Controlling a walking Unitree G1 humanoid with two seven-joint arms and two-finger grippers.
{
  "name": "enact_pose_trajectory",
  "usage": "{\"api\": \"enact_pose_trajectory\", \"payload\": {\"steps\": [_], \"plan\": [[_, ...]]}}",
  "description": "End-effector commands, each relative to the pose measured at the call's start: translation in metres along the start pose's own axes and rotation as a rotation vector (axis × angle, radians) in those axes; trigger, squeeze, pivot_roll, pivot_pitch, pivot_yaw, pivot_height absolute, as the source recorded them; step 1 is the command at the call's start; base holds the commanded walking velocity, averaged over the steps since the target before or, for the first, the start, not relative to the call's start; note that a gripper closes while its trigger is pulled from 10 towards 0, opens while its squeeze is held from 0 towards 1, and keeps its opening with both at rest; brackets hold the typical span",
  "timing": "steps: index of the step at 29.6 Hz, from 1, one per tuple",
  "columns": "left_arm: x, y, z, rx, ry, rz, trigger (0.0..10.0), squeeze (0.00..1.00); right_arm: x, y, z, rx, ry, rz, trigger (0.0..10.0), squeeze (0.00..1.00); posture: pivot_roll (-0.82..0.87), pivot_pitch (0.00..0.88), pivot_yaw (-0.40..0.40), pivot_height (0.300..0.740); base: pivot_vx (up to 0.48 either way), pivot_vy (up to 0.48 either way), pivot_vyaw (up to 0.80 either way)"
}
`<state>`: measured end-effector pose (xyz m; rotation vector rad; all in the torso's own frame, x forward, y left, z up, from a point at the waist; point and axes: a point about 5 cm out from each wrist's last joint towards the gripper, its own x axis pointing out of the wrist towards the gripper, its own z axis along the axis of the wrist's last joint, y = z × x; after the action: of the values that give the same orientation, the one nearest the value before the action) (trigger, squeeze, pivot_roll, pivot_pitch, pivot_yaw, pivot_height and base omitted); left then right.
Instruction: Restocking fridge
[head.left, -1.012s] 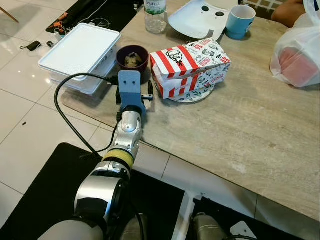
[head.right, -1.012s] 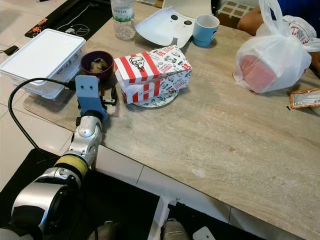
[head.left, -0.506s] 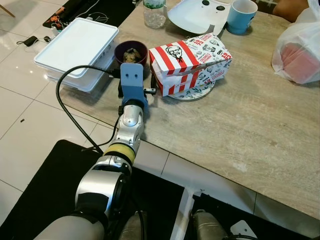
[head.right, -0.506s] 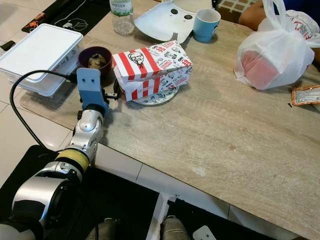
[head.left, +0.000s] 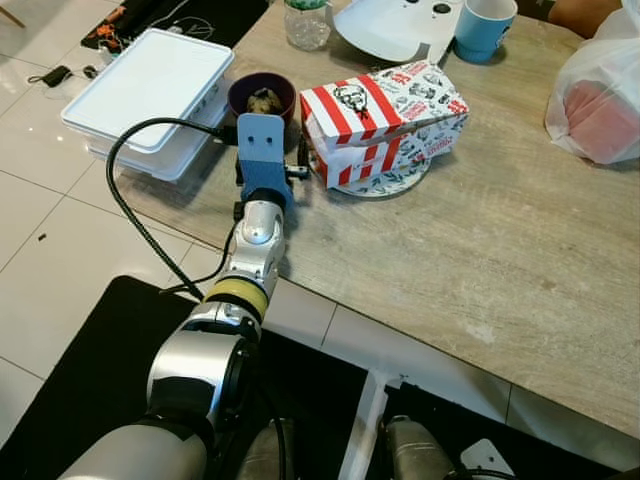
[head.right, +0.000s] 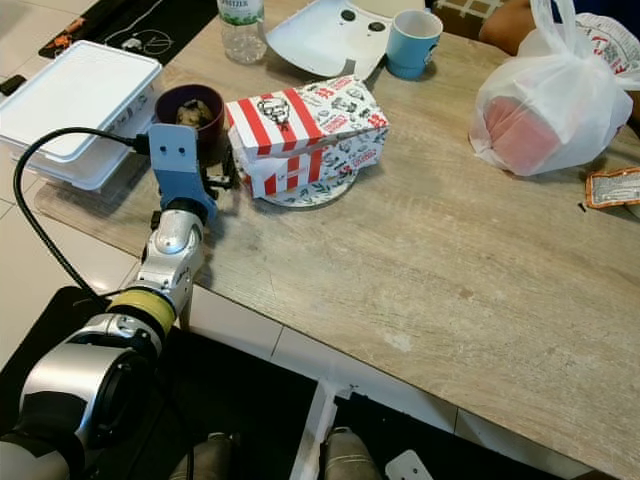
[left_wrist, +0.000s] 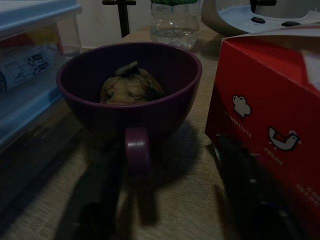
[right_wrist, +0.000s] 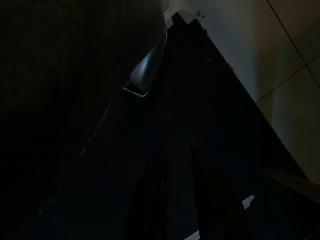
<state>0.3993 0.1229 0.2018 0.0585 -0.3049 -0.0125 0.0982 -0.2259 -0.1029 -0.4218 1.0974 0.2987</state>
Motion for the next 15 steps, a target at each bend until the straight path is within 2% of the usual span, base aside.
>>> {"api": "enact_pose_trajectory", "payload": {"steps": [1, 15], "plan": [[-0.0003, -0.0004, -0.0018, 0.000, 0.006, -0.008, 0.0, 0.00, -0.0053, 0.0116, -0.0224, 0.000, 0.073, 0.035, 10.0, 0.00, -0.24, 0.311, 0.013, 0.740, 0.000, 0.000, 0.00], [-0.0006, -0.0053, -0.0017, -0.011, 0.004, -0.019, 0.0, 0.00, -0.0042, 0.0112, -0.0195, 0.004, 0.068, 0.031, 10.0, 0.00, -0.24, 0.299, 0.017, 0.740, 0.000, 0.000, 0.00]]}}
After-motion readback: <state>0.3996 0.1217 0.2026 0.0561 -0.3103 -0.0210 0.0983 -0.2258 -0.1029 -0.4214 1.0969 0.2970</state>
